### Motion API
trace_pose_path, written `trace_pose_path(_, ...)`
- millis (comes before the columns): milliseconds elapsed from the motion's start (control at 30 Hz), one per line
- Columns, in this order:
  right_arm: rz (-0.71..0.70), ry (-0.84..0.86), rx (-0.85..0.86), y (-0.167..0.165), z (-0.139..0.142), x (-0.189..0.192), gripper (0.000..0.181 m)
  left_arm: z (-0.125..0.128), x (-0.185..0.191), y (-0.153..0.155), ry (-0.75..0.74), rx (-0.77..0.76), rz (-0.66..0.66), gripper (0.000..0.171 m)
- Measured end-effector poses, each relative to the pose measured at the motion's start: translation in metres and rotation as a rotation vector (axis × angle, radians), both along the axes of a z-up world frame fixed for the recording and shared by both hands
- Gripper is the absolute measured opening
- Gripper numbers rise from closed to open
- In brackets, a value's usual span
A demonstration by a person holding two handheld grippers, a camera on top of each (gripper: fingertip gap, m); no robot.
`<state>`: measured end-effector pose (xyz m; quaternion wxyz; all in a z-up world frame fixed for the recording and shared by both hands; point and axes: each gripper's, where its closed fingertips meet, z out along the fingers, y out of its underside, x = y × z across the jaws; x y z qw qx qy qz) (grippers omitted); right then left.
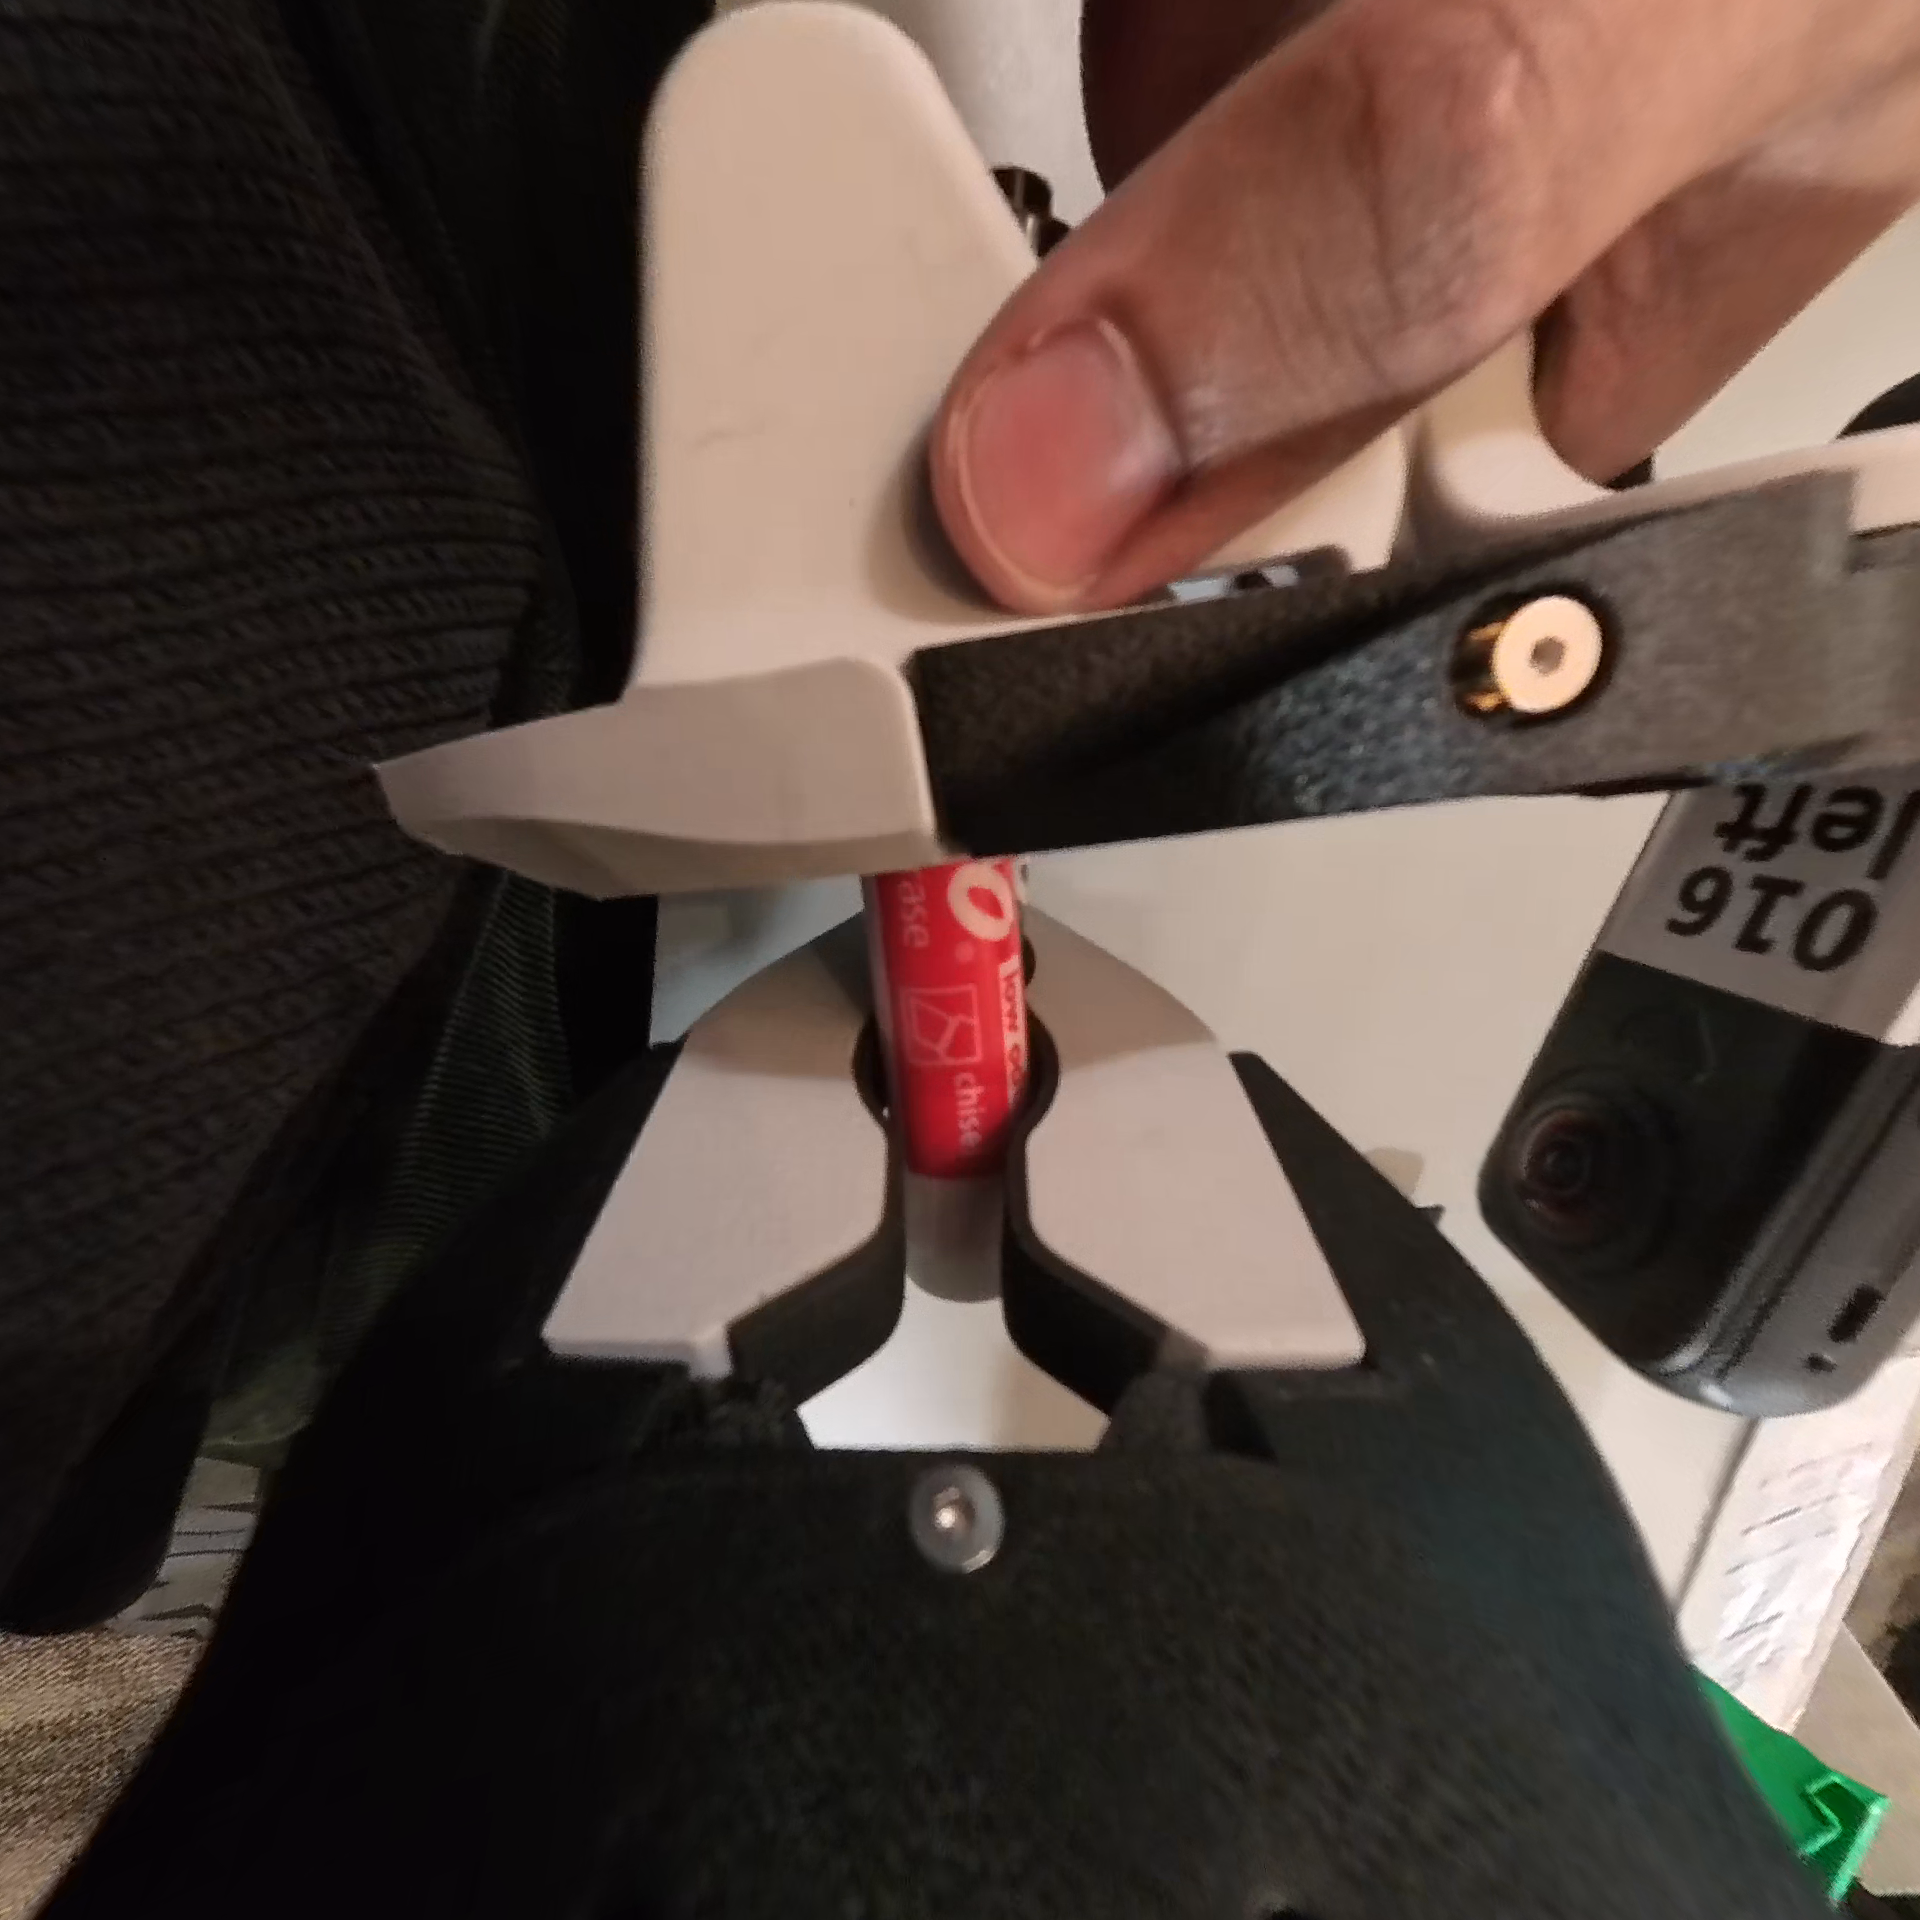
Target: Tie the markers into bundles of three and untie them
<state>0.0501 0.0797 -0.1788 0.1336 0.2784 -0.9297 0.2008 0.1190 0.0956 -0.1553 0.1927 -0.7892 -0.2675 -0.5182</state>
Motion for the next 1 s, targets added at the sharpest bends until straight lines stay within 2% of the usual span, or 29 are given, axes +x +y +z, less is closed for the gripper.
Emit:
trace_pose_path(267, -0.011, 0.018, -0.025, -0.002, 0.003, -0.004, 0.018, 0.004, -0.001, 0.003, -0.045, 0.021, 0.062, 0.040)
trace_pose_path(467, -0.058, 0.072, -0.050, 0.002, 0.007, -0.022, 0.024, 0.001, -0.008, -0.003, 0.021, 0.000, 0.084, 0.040)
trace_pose_path(600, -0.161, 0.110, -0.085, 0.014, 0.010, -0.055, 0.034, -0.006, -0.035, -0.017, 0.214, -0.059, 0.166, 0.040)
trace_pose_path(700, -0.281, 0.038, -0.142, 0.022, 0.008, -0.080, 0.035, -0.010, -0.074, -0.043, 0.473, -0.161, 0.278, 0.039)
trace_pose_path(800, -0.381, -0.061, -0.226, 0.023, 0.008, -0.097, 0.035, -0.012, -0.101, -0.082, 0.731, -0.313, 0.325, 0.040)
trace_pose_path(900, -0.418, -0.147, -0.329, 0.011, 0.013, -0.099, 0.035, -0.010, -0.104, -0.112, 0.865, -0.418, 0.350, 0.040)
trace_pose_path(1000, -0.383, -0.214, -0.414, -0.005, 0.019, -0.088, 0.036, -0.012, -0.092, -0.143, 0.932, -0.543, 0.320, 0.040)
